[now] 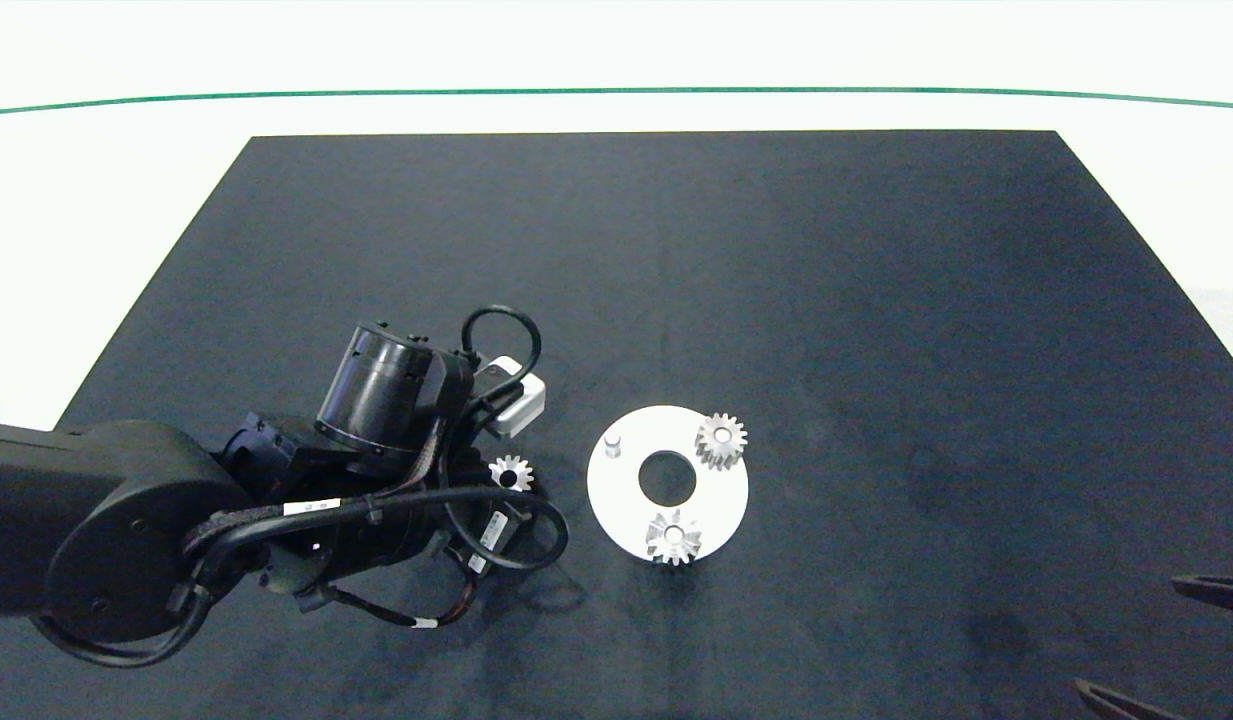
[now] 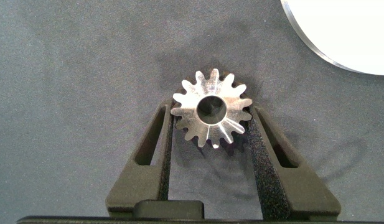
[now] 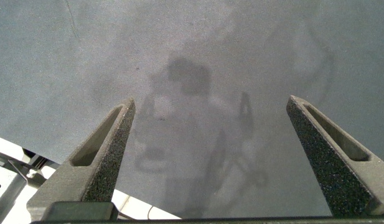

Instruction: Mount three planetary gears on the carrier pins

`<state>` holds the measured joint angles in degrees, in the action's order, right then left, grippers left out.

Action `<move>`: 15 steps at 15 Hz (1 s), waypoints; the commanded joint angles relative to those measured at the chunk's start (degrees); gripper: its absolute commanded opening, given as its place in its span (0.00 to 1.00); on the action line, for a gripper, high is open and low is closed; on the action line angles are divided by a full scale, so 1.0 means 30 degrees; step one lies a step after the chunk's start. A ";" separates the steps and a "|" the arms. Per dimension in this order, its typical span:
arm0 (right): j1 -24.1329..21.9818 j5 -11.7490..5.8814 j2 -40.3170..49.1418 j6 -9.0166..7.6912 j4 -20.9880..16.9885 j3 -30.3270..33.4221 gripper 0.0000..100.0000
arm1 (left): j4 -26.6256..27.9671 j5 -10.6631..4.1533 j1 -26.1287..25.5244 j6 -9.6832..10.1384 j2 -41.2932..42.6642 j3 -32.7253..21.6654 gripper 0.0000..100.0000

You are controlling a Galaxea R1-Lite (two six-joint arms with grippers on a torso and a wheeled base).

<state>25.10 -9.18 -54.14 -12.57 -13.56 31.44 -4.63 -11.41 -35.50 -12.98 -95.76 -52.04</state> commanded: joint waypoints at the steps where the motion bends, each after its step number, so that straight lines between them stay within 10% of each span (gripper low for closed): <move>1: 0.0012 -0.0016 0.0380 -0.0205 -0.0022 0.0126 1.00 | -0.0096 -0.0034 -0.0237 -0.0125 0.0015 -0.0377 0.00; 15: 0.0041 0.0863 0.1933 -0.0381 -0.0022 0.0682 1.00 | 0.2833 -0.0064 -0.3079 -0.0653 -0.0278 -0.5036 0.00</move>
<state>25.22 -6.56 -48.68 -13.60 -13.56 33.45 3.69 -11.52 -43.83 -14.87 -96.09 -66.34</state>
